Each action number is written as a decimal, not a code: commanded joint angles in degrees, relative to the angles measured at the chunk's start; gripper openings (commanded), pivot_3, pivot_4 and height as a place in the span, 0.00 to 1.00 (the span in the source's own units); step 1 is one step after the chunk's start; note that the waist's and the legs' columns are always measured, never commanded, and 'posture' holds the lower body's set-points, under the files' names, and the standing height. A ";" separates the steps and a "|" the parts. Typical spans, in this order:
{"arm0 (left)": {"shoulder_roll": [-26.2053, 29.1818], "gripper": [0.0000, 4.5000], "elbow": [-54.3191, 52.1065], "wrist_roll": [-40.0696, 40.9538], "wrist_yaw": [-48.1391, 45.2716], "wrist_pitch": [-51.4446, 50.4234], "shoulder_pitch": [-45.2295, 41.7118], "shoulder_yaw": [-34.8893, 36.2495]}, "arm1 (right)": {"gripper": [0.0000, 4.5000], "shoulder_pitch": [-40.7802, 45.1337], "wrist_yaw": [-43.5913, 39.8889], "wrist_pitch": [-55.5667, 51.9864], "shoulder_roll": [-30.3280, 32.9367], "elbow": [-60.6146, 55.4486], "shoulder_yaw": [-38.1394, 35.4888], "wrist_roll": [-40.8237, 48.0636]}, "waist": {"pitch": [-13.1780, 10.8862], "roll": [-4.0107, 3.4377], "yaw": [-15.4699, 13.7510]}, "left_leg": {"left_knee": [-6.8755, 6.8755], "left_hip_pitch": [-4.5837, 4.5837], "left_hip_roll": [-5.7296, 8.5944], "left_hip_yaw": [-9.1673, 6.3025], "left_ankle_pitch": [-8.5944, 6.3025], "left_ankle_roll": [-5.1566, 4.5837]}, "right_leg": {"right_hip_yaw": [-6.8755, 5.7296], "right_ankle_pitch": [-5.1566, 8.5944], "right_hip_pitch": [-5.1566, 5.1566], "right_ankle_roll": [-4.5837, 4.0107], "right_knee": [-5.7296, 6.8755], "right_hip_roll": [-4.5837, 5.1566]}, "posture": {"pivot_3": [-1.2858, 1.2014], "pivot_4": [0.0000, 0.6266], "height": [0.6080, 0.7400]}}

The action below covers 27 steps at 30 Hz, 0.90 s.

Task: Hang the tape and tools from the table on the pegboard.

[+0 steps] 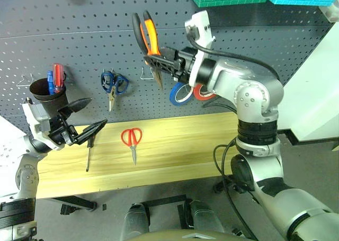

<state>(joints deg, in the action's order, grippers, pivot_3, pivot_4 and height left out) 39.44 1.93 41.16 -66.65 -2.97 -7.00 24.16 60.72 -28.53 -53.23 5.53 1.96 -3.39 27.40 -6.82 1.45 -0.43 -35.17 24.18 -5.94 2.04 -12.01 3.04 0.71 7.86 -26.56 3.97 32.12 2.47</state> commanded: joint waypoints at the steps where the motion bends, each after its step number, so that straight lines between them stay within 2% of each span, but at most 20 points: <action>1: 1.70 1.00 -2.52 2.70 1.04 -2.29 -1.00 3.27 | 0.46 4.89 2.23 8.29 -2.28 6.54 1.18 -3.26 | 0.04 0.01 -0.11 | -0.01 0.00 0.00 0.00 0.02 0.02 | 0.01 0.00 0.00 0.00 0.01 0.00 | 0.59 0.03 1.00; 7: 2.53 1.00 -4.49 2.63 2.22 -3.37 0.76 5.89 | 0.46 11.92 6.64 20.19 -6.33 20.08 2.84 -9.30 | 0.04 0.02 -0.35 | -0.02 0.01 0.00 0.00 0.12 0.17 | 0.04 0.01 -0.03 0.03 0.07 -0.01 | 0.61 0.03 1.00; 12: 2.03 1.00 -6.92 2.07 3.77 -3.43 2.36 6.45 | 0.46 14.79 10.81 28.29 -8.21 26.88 3.31 -13.50 | 0.15 0.18 -0.61 | -0.03 0.03 0.00 0.00 0.13 0.19 | 0.03 0.03 -0.02 0.04 0.08 0.02 | 0.62 0.04 1.00; 27: 1.14 1.00 -11.69 3.02 8.04 -5.02 4.51 6.44 | 0.46 14.01 22.09 38.19 -13.19 38.49 1.83 -17.63 | 0.19 0.23 -2.09 | -0.01 -0.11 0.00 -0.01 0.13 0.21 | 0.01 0.02 0.07 0.01 0.14 0.04 | 0.62 0.07 1.00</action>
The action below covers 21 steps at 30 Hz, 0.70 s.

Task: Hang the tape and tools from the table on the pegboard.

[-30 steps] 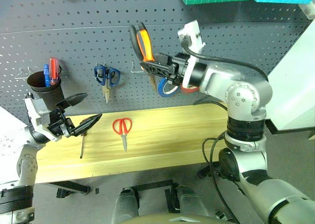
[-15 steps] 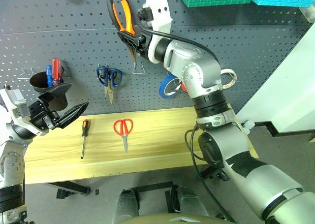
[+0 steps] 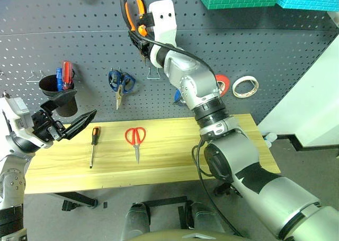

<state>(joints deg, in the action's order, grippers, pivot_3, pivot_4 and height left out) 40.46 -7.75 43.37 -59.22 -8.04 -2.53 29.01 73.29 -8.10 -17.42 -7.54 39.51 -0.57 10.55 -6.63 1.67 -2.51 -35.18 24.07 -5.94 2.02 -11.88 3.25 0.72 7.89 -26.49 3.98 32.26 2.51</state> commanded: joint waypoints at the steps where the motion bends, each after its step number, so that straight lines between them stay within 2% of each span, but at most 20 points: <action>1: -0.08 1.00 -2.11 0.93 1.19 -0.28 -0.13 1.56 | 0.46 1.29 2.04 3.39 -0.23 1.91 -0.77 -1.34 | 0.00 0.00 -0.05 | 0.00 -0.01 0.00 0.00 0.00 0.00 | 0.00 0.00 0.01 0.00 0.00 0.00 | 0.62 0.07 1.00; 11: -0.63 1.00 -1.57 -1.86 3.62 0.87 -0.98 0.38 | 0.46 -0.04 6.88 11.03 1.39 10.28 0.45 -6.70 | 0.00 0.01 -0.41 | -0.01 -0.06 0.01 -0.01 0.00 -0.01 | 0.00 0.00 0.09 0.00 0.00 0.02 | 0.62 0.08 1.00; 21: -0.24 1.00 0.01 -3.86 2.93 1.58 -2.20 -0.59 | 0.46 -5.01 8.32 8.06 0.86 8.17 1.47 -8.78 | 0.02 0.01 -1.22 | 0.01 -0.29 0.01 0.00 -0.01 0.01 | -0.01 -0.01 0.26 -0.01 0.00 0.04 | 0.61 0.09 1.00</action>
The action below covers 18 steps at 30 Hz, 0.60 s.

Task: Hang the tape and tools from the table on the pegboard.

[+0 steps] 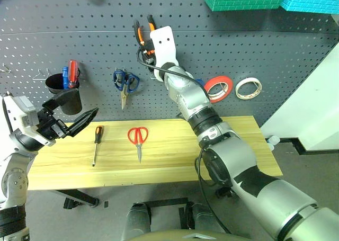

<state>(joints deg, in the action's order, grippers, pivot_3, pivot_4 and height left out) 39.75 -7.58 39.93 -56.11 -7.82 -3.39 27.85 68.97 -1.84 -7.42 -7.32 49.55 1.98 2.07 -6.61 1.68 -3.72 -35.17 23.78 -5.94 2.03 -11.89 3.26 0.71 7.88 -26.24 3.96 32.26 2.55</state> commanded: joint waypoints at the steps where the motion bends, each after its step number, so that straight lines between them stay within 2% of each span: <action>1: 0.47 1.00 0.09 -0.47 -0.23 1.33 -1.62 0.55 | 0.46 -1.20 2.55 -2.46 0.41 -2.09 -1.21 -0.32 | 0.00 0.00 0.01 | 0.00 0.00 0.00 0.00 0.00 0.00 | 0.00 0.00 0.00 0.00 0.00 0.00 | 0.61 0.09 1.00; 8: 0.32 1.00 1.04 -1.68 -0.85 1.24 -2.48 -0.57 | 0.46 -1.82 3.94 -3.58 0.13 -2.74 -1.36 -0.46 | 0.00 0.00 0.03 | 0.00 0.00 0.00 0.00 0.00 0.00 | 0.00 0.00 -0.01 0.00 0.01 0.00 | 0.61 0.10 1.00; 15: 0.45 1.00 2.06 -2.81 -1.27 1.47 -2.63 -1.58 | 0.95 -1.75 2.65 -6.43 0.90 -5.66 -2.17 0.89 | -0.01 -0.02 0.04 | -0.01 0.01 0.00 0.00 0.00 0.00 | 0.00 0.00 0.00 -0.01 0.01 0.01 | 0.60 0.10 1.00; 16: 0.39 1.00 2.29 -2.92 -1.40 1.51 -2.39 -1.69 | 0.99 -1.78 2.51 -7.19 1.02 -6.72 -2.20 1.21 | -0.01 -0.02 0.03 | 0.00 0.00 0.00 0.00 0.00 0.00 | 0.00 -0.02 -0.01 -0.02 0.01 0.02 | 0.60 0.10 1.00; 18: 0.13 1.00 2.67 -2.92 -1.50 1.55 -2.19 -1.65 | 0.99 -1.93 2.15 -8.46 1.24 -8.90 -2.20 1.80 | -0.01 -0.02 0.03 | 0.00 0.00 0.00 -0.01 0.00 0.00 | -0.02 -0.03 -0.01 -0.05 0.02 0.01 | 0.60 0.10 1.00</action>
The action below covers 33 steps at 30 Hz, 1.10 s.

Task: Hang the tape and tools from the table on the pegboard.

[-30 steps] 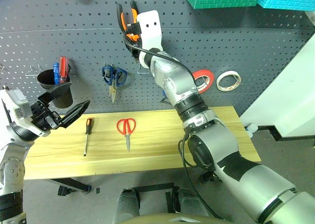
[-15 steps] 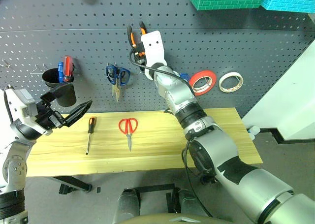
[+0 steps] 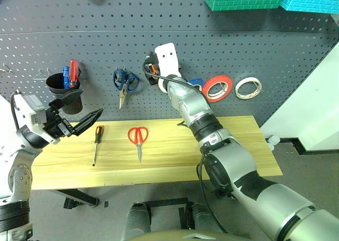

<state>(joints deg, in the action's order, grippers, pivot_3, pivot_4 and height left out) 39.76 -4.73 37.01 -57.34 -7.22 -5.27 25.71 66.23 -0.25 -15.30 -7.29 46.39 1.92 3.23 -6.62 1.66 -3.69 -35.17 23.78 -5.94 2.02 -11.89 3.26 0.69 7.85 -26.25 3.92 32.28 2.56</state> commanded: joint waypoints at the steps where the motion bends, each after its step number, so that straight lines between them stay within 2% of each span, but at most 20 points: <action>1: 0.07 1.00 0.06 -0.05 -0.31 0.99 -0.40 0.49 | 0.99 0.74 0.21 -1.16 1.35 -6.92 -2.12 0.98 | 0.00 0.00 0.02 | 0.00 0.00 0.00 0.00 0.00 0.00 | 0.00 0.00 -0.01 -0.01 0.00 0.00 | 0.60 0.11 1.00; 4: 0.11 1.00 0.57 -0.21 -0.44 1.22 -0.61 0.49 | 0.99 0.03 -1.79 -4.44 2.03 -13.90 -2.36 2.62 | -0.03 -0.05 0.14 | 0.00 0.03 0.00 0.00 0.00 0.00 | 0.00 0.00 -0.06 0.00 0.00 0.00 | 0.60 0.11 1.00; 8: 0.00 1.00 0.57 -0.35 -0.03 1.81 -0.28 0.94 | 0.99 -3.71 -9.59 -11.91 5.00 -28.41 -0.23 5.94 | -0.03 -0.05 0.05 | 0.02 0.08 0.00 0.00 0.00 -0.01 | 0.00 0.05 -0.12 -0.01 -0.02 0.00 | 0.60 0.11 1.00; 12: 0.06 1.00 -1.20 0.04 1.33 0.08 2.43 1.58 | 0.99 -8.69 -18.95 -22.49 11.42 -44.11 2.39 10.60 | -0.03 -0.05 0.19 | 0.00 0.09 0.00 0.03 0.01 -0.01 | 0.04 0.21 -0.12 0.04 -0.03 0.00 | 0.60 0.12 1.00; 14: -0.54 1.00 -1.94 -0.86 2.87 0.25 4.21 1.68 | 0.99 -10.84 -23.07 -29.43 14.81 -50.21 1.36 15.21 | -0.03 -0.05 0.17 | 0.01 0.10 0.00 0.04 0.01 -0.01 | 0.06 0.28 -0.17 0.04 0.00 -0.01 | 0.60 0.12 1.00; 18: -1.65 1.00 -4.23 -2.25 6.54 -1.50 7.26 0.42 | 0.99 -12.78 -26.23 -36.91 17.98 -54.40 -1.15 20.87 | -0.04 -0.07 0.18 | 0.02 0.08 0.00 0.06 0.00 -0.01 | 0.07 0.37 -0.23 0.03 0.11 -0.02 | 0.60 0.13 1.00; 21: -3.11 1.00 -7.50 -5.42 9.66 -2.22 10.74 -2.17 | 0.99 -16.82 -33.12 -39.74 22.33 -56.76 -2.70 26.42 | -0.04 -0.07 -0.05 | 0.03 -0.02 -0.01 0.07 -0.03 0.04 | 0.07 0.37 -0.16 0.02 0.12 0.00 | 0.61 0.13 1.00; 25: -7.52 1.00 -11.23 -11.65 20.19 -5.26 12.17 -6.42 | 0.99 -24.84 -43.10 -37.83 31.33 -60.34 -1.31 29.24 | -0.04 -0.06 -0.70 | 0.00 0.04 0.00 0.14 -0.11 0.18 | 0.02 0.41 -0.04 0.10 -0.03 0.15 | 0.61 0.14 1.00; 29: -11.99 1.00 -14.74 -18.55 32.14 -13.64 12.63 -11.78 | 0.99 -30.75 -54.95 -33.62 39.84 -58.60 -0.62 30.49 | -0.07 -0.10 -0.63 | -0.06 -0.03 0.02 0.17 -0.12 0.18 | 0.04 0.50 -0.07 0.27 -0.03 0.14 | 0.60 0.16 1.00; 33: -15.83 1.00 -16.09 -22.90 38.67 -19.91 12.53 -17.16 | 0.99 -34.98 -64.69 -22.19 45.44 -53.69 1.94 26.24 | -0.09 -0.09 -0.01 | -0.04 -0.26 0.04 0.13 -0.12 0.16 | 0.11 0.52 -0.01 0.29 0.00 0.04 | 0.59 0.19 1.00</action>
<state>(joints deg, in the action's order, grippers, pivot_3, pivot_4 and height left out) 24.12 -18.35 16.12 -21.06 -25.32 7.54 10.07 31.61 -60.74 -42.88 37.17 -8.28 3.01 30.95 -6.70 1.57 -3.70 -35.22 23.51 -5.89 2.13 -12.01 3.42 0.85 8.37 -26.29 4.21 32.27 2.56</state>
